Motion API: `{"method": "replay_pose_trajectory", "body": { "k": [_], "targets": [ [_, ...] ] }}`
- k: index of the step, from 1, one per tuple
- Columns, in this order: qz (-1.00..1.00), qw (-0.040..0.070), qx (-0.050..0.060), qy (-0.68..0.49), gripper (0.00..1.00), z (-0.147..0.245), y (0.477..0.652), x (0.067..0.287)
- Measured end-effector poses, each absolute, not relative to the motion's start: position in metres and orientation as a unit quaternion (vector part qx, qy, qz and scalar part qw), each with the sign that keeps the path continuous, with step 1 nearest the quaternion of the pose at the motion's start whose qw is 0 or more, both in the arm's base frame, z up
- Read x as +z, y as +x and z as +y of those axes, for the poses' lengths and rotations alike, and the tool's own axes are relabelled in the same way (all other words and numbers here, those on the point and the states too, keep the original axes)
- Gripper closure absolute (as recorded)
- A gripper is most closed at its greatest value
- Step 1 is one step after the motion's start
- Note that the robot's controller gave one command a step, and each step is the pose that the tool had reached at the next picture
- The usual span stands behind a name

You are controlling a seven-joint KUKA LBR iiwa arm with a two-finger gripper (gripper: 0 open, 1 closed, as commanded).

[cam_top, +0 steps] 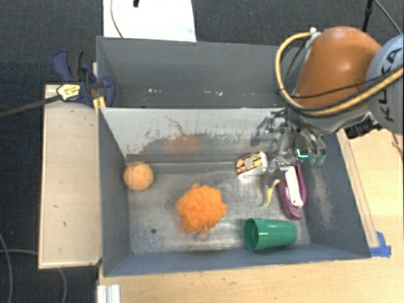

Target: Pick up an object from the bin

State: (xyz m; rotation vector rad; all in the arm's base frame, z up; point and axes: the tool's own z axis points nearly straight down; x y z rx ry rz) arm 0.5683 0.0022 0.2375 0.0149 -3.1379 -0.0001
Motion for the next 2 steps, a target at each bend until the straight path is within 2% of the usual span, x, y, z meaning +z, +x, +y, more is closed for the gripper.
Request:
{"method": "replay_pose_trajectory", "body": {
  "k": [1,2],
  "targets": [
    [-1.0,-0.002,0.0,0.005,0.0,0.002,0.57,0.241],
    [-0.998,-0.003,0.0,0.069,0.0,-0.012,0.576,0.201]
  ]
}}
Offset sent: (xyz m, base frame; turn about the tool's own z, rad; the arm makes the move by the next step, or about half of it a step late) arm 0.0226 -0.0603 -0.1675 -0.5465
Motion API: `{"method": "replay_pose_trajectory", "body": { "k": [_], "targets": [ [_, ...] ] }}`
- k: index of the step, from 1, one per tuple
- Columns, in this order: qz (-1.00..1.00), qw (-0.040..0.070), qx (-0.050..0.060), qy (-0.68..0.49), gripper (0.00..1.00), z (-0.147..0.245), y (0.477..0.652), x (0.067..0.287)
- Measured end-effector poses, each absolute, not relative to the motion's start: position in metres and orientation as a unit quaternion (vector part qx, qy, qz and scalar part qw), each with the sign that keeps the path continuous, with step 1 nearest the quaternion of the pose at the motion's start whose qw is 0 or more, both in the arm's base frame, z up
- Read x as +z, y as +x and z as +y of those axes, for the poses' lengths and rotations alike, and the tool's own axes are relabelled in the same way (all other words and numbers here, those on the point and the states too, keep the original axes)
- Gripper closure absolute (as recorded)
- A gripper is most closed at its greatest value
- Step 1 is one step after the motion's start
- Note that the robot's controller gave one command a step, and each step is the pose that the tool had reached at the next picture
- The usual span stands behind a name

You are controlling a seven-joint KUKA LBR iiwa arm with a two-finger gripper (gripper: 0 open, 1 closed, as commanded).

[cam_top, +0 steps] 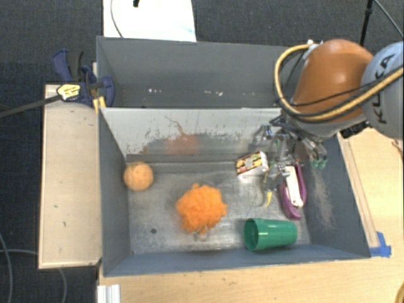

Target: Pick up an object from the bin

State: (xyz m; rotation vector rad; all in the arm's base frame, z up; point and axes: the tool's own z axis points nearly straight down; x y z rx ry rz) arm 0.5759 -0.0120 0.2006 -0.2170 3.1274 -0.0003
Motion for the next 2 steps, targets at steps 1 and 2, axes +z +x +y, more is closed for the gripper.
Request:
{"method": "replay_pose_trajectory", "body": {
  "k": [1,2],
  "targets": [
    [0.995,0.002,0.0,-0.099,0.0,-0.082,0.573,0.167],
    [0.965,0.001,0.0,-0.261,0.0,-0.093,0.582,0.138]
  ]
}}
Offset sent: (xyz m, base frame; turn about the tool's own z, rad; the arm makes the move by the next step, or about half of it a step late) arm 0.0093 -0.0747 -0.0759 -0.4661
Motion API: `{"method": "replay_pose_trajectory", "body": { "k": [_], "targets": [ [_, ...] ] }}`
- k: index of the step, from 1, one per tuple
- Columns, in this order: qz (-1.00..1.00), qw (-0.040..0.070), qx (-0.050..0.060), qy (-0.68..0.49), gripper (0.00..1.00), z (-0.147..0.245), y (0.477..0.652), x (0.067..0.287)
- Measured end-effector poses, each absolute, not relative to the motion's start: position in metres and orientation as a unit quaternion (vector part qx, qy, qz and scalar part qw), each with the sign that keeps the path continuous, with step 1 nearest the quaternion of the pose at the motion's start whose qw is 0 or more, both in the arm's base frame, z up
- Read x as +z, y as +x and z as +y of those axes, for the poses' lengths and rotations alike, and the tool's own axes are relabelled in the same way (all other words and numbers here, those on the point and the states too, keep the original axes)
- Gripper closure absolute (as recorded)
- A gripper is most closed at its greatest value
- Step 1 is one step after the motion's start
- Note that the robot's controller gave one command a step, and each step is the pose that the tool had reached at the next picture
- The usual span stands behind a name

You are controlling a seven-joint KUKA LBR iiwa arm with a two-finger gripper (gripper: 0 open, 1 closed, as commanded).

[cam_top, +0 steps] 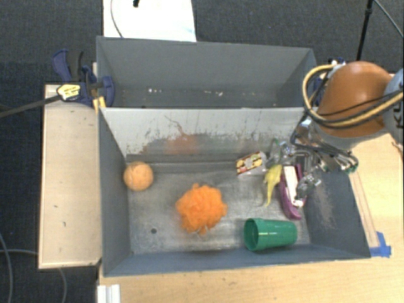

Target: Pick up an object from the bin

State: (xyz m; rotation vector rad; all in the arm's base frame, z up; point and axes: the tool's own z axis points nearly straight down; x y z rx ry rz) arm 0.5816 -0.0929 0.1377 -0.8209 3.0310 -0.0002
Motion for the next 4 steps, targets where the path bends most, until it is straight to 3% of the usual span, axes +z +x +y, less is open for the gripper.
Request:
{"method": "replay_pose_trajectory", "body": {
  "k": [1,2,4],
  "targets": [
    [0.963,-0.008,0.001,-0.269,0.0,-0.0972,0.5915,0.0791],
    [0.963,-0.004,-0.001,-0.271,1.0,-0.0966,0.5929,0.083],
    [0.963,-0.003,-0.001,-0.271,1.0,-0.0964,0.5918,0.0873]
  ]
}}
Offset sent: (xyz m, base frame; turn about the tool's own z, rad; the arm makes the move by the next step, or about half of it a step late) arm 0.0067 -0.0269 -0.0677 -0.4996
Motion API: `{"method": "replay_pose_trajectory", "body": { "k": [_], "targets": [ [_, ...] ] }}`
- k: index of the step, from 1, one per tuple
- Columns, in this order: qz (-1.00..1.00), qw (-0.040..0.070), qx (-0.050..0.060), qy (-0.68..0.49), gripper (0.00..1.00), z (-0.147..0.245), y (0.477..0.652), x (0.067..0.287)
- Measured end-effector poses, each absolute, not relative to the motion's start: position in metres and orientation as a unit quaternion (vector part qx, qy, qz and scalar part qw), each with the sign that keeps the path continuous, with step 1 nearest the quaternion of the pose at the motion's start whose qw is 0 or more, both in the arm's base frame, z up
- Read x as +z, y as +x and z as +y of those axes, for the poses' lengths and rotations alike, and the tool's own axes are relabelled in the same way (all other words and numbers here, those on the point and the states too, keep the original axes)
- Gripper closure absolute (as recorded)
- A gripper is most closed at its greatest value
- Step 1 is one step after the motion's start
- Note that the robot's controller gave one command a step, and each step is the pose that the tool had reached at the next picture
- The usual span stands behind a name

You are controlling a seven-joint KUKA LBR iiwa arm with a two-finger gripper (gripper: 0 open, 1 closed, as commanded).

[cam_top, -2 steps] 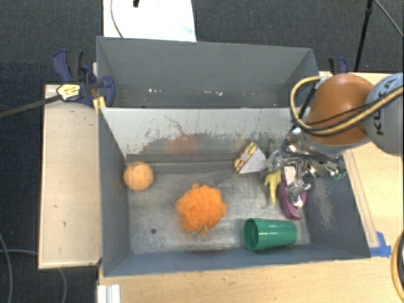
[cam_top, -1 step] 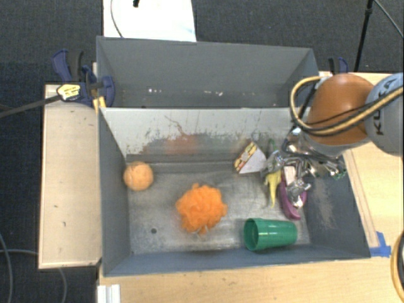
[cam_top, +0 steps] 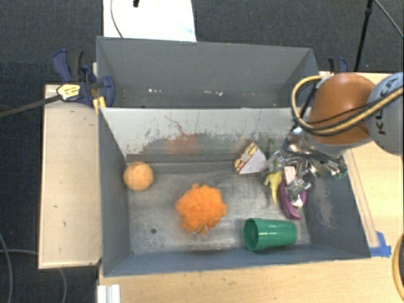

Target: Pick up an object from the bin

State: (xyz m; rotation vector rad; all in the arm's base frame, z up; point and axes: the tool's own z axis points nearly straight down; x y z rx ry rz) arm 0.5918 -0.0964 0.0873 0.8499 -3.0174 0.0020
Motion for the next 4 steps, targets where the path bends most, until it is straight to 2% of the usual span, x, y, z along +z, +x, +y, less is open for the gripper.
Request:
{"method": "replay_pose_trajectory", "body": {
  "k": [1,2,4],
  "targets": [
    [-0.963,-0.003,0.0,0.27,1.0,-0.095,0.592,0.106],
    [-0.963,-0.004,0.0,0.269,1.0,-0.095,0.593,0.124],
    [-0.963,-0.001,0.0,0.268,1.0,-0.095,0.592,0.156]
  ]
}}
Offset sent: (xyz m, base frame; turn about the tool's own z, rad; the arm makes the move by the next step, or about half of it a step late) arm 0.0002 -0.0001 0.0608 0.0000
